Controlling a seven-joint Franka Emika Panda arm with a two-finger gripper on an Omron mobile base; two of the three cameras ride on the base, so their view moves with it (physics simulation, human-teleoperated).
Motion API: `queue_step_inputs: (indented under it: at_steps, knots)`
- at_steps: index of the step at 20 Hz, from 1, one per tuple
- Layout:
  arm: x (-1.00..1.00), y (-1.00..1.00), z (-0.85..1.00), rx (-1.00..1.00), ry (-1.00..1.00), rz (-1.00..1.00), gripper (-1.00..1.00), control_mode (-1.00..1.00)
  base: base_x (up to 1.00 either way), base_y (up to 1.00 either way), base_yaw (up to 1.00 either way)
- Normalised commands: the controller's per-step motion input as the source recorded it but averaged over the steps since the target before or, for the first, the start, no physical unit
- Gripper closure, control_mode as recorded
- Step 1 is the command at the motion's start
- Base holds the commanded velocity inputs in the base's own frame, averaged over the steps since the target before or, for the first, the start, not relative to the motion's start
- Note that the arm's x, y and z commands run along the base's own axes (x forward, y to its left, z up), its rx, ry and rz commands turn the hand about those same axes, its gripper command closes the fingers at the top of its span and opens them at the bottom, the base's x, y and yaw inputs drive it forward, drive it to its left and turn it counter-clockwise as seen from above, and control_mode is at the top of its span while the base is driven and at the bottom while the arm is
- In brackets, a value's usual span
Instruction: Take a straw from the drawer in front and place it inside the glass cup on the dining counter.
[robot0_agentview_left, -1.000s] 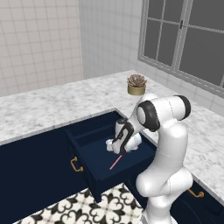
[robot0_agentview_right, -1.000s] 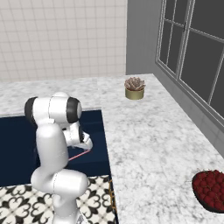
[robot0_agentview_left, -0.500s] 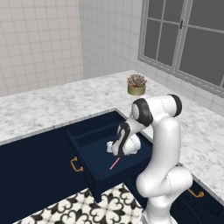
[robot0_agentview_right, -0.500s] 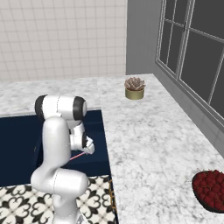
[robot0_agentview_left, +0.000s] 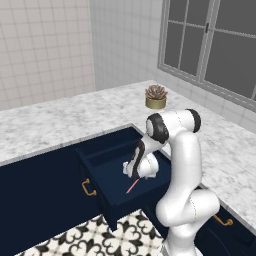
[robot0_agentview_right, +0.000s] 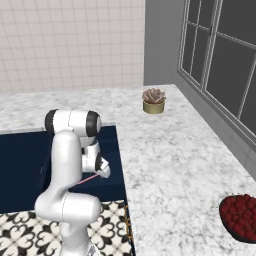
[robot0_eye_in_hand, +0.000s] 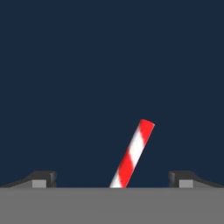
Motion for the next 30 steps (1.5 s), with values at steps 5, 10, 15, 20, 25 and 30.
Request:
queue_step_inputs:
  at_steps: [5, 10, 15, 20, 25, 30]
  knots:
    - [0.06, 0.0, -0.41, 0.0, 0.0, -0.02, 1.0, -1.0, 0.0, 0.0, 0.0]
    - [0.0, 0.01, -0.42, 0.0, 0.0, 0.0, 1.0, -1.0, 0.0, 0.0, 0.0]
    - [0.0, 0.0, -0.13, 0.0, -0.01, 0.0, 1.0, -1.0, 0.0, 0.0, 0.0]
    - [0.0, 0.01, 0.02, 0.0, -0.01, 0.0, 1.0, -1.0, 0.0, 0.0, 0.0]
    - [0.0, 0.06, 0.56, 0.0, -0.07, 0.0, 1.0, -1.0, 0.0, 0.0, 0.0]
    - [0.0, 0.03, 1.0, 0.06, -0.21, 0.0, 1.0, -1.0, 0.0, 0.0, 0.0]
